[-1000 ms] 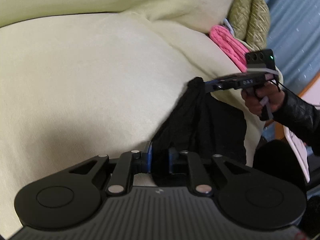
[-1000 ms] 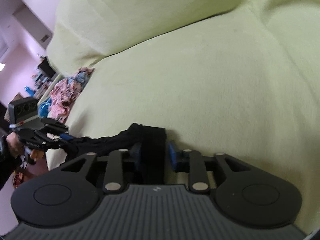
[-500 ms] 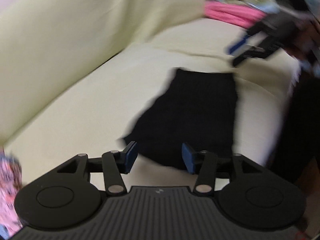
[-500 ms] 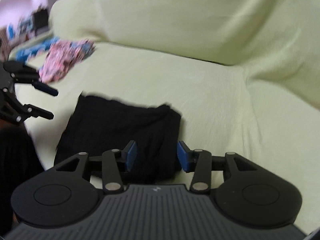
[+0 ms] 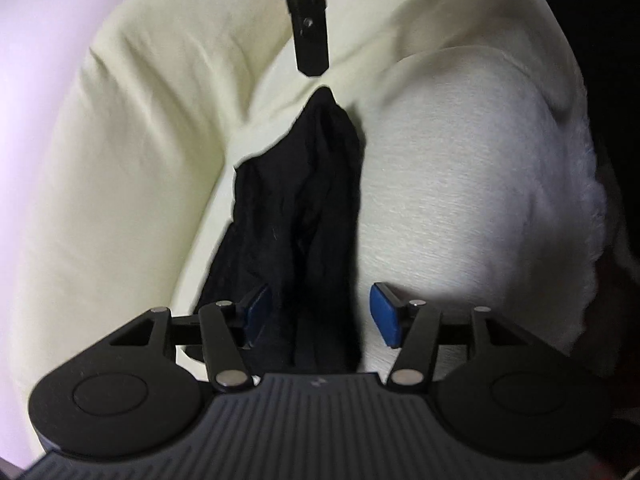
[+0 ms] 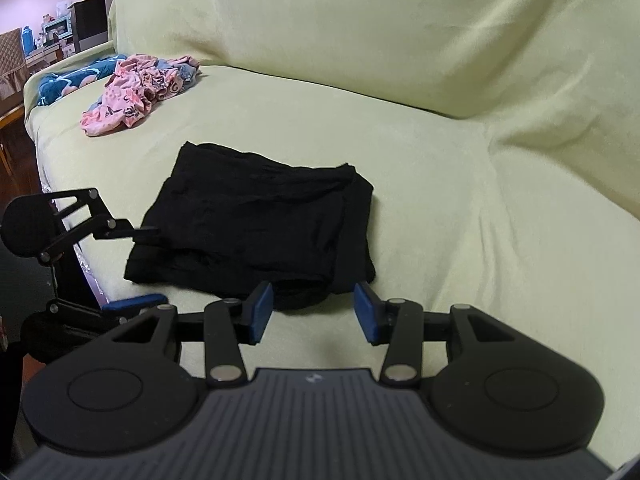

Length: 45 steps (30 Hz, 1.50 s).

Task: Fold clothes
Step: 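Lower the left gripper onto the black trousers bundle and close on its edge, then grasp the bundle edge with the right gripper beside the left gripper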

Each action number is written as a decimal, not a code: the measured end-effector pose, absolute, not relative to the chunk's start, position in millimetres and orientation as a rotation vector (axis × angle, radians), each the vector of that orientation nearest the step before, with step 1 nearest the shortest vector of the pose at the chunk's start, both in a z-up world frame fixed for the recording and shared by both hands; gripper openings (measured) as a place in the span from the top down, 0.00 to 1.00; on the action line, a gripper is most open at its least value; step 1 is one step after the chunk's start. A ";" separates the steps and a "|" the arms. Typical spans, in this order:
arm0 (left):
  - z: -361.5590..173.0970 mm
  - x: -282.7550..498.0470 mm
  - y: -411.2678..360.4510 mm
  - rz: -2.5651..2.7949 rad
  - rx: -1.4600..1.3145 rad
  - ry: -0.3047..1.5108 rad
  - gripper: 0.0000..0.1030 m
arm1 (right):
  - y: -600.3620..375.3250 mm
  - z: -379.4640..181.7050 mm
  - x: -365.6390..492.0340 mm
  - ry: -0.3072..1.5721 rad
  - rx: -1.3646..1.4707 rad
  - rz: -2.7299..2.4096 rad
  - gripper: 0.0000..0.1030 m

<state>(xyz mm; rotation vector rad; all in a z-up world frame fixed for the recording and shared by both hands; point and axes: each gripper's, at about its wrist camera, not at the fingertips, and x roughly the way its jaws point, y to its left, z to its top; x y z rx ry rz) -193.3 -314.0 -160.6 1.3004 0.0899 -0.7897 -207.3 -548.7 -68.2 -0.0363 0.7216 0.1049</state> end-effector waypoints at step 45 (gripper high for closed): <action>-137.7 -142.7 -312.1 -0.771 1.202 0.309 0.48 | -470.4 -101.9 -188.8 0.771 -0.501 0.195 0.51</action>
